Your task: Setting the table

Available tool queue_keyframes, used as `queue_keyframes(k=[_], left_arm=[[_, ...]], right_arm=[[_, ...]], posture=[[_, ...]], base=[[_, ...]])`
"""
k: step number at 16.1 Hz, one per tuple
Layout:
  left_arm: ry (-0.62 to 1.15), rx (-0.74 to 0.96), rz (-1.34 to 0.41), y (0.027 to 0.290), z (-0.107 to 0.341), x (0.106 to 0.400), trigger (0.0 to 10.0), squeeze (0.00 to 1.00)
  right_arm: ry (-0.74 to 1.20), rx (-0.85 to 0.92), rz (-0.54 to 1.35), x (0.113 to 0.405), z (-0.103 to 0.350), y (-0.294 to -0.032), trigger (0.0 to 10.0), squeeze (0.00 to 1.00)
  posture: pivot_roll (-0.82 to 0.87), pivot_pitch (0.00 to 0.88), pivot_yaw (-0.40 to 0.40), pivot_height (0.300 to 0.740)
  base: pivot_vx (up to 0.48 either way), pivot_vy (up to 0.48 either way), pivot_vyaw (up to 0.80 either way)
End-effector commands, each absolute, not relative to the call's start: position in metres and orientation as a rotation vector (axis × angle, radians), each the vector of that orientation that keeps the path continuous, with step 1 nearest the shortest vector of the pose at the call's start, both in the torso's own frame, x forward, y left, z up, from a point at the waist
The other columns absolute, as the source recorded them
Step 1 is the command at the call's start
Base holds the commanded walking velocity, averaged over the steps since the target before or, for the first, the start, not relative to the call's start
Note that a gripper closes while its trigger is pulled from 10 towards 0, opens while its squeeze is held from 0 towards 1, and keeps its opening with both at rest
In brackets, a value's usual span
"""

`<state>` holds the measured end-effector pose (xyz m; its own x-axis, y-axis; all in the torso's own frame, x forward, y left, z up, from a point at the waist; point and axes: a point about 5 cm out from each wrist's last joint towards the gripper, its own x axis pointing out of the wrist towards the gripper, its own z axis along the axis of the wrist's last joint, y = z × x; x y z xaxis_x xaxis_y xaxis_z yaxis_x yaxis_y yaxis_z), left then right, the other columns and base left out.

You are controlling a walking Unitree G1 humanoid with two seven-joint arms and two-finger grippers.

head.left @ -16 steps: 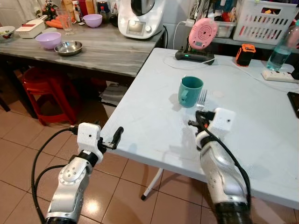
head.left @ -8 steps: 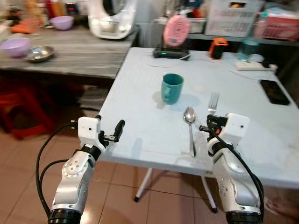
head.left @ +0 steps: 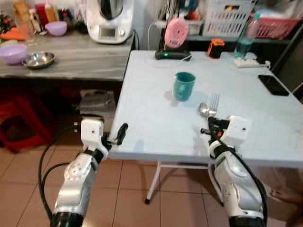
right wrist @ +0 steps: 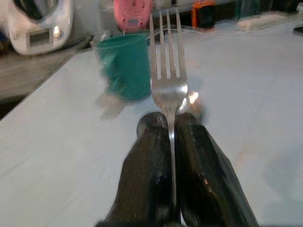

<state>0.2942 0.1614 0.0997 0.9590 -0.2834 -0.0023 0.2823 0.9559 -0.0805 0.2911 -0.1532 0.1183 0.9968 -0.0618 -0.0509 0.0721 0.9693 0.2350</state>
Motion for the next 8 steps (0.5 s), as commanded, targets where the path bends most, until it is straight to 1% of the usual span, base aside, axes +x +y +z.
queue_keyframes(k=[1,8], left_arm=[[0.016,-0.069,-0.264,0.1703,0.0999,0.2940,10.0,0.00],[0.007,-0.071,-0.252,0.1697,0.1027,0.2990,10.0,0.00]], right_arm=[[0.004,0.249,-0.027,0.2945,0.1290,-0.1439,10.0,0.00],[-0.011,0.249,-0.022,0.2932,0.1305,-0.1457,10.0,0.00]], posture=[[0.01,0.000,-0.006,0.740],[0.00,0.000,-0.001,0.740]], base=[[0.000,0.386,0.00],[0.000,0.390,0.00]])
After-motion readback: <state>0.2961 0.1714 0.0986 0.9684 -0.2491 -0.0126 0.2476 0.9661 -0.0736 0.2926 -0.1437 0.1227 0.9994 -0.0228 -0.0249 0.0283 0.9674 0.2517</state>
